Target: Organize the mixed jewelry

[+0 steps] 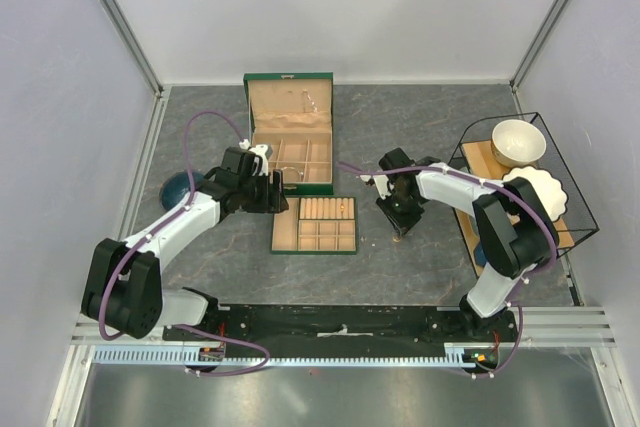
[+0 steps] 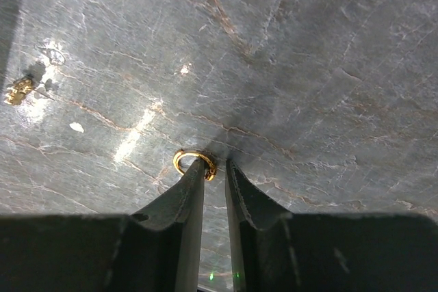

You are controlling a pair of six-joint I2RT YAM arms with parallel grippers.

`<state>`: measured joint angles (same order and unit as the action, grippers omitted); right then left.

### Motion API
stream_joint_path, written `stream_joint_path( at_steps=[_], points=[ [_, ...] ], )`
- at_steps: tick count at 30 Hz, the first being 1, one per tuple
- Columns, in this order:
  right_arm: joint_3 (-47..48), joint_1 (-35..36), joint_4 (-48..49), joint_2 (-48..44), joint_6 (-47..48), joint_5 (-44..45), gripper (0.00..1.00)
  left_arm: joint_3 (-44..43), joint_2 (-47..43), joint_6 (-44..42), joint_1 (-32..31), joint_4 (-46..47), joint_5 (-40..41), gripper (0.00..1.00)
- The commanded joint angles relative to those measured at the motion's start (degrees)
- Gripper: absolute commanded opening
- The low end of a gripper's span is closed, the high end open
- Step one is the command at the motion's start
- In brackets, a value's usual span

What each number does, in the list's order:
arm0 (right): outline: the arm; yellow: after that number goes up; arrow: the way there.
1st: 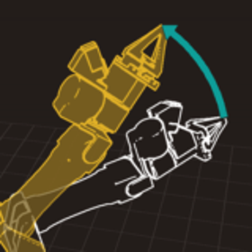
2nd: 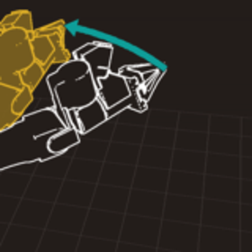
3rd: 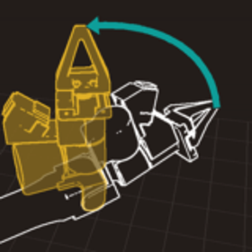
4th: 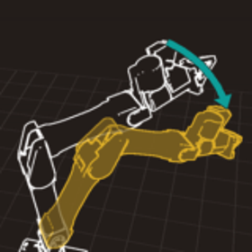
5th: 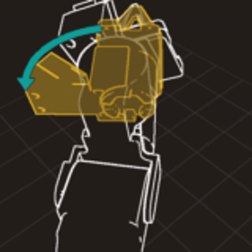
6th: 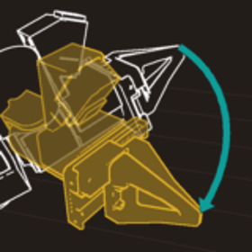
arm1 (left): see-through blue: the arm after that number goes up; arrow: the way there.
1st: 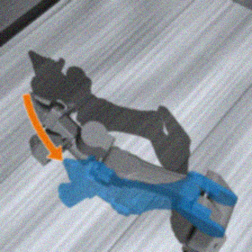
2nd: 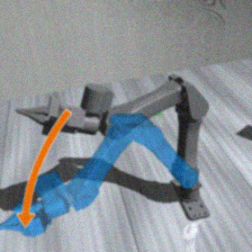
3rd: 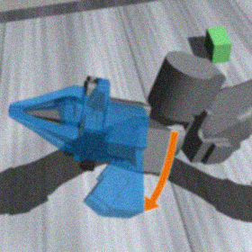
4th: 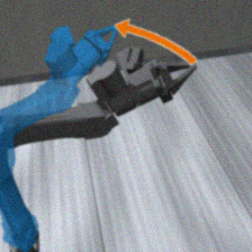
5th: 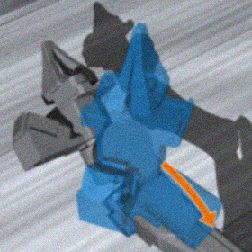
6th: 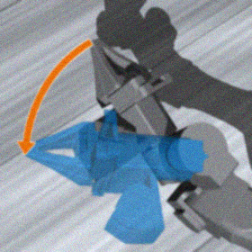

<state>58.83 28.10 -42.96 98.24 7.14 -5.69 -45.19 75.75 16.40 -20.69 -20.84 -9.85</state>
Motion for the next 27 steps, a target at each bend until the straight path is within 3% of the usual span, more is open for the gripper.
stream_joint_path(
  at_steps=[1,7,15,20,24,27],
  points=[
    [2.1,-0.1,0.5,0.7,-0.9,0.7,0.26,-0.6,-0.1,-1.2,0.4,1.9,-1.8,0.74],
    [2.3,-0.3,0.8,1.4,-1.1,1.5,0.23,-0.5,-0.3,-1.1,0.7,2.0,-2.0,0.74],
    [4.0,-0.4,-1.0,-2.0,-0.9,0.8,0.08,-0.3,-0.7,-0.4,0.9,2.9,-5.2,0.73],
    [12.3,-0.7,-3.5,-4.5,-1.1,-1.2,0.06,-0.7,-1.2,2.3,0.8,4.8,-10.6,0.7],
    [22.9,-0.7,-3.7,-3.4,-2.6,-3.2,0.06,-3.2,-1.4,3.5,-0.3,8.1,-21.6,0.69],
    [30.5,-0.7,-1.7,-1.2,-4.3,-4.6,0.06,-5.9,-1.2,4.6,-2.2,13.0,-25.3,0.68]
  ],
)
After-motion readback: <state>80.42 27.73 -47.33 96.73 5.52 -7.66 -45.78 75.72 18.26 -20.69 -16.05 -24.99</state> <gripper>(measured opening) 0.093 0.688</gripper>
